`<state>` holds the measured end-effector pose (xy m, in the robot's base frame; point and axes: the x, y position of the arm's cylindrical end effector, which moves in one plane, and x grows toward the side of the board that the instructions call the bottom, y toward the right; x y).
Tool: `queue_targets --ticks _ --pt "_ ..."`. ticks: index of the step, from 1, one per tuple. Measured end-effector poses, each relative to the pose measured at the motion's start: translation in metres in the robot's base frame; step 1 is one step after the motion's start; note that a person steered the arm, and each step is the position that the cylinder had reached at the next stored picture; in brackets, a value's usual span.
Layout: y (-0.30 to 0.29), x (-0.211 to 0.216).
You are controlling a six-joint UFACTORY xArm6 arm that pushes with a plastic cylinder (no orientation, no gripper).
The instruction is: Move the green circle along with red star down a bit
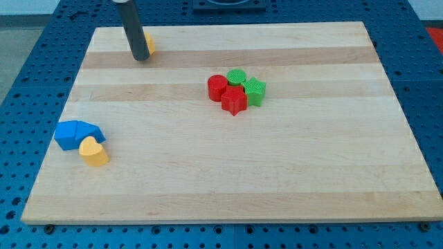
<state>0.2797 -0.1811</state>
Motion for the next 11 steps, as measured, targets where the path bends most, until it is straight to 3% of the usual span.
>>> queue_targets --ticks 2,3,4,5,9,11 --pt "0.0 -0.025" --pt "0.032 -0.01" --pt "0.145 0.025" --pt "0.195 0.038" --pt "0.186 0.105" --pt "0.127 0.111"
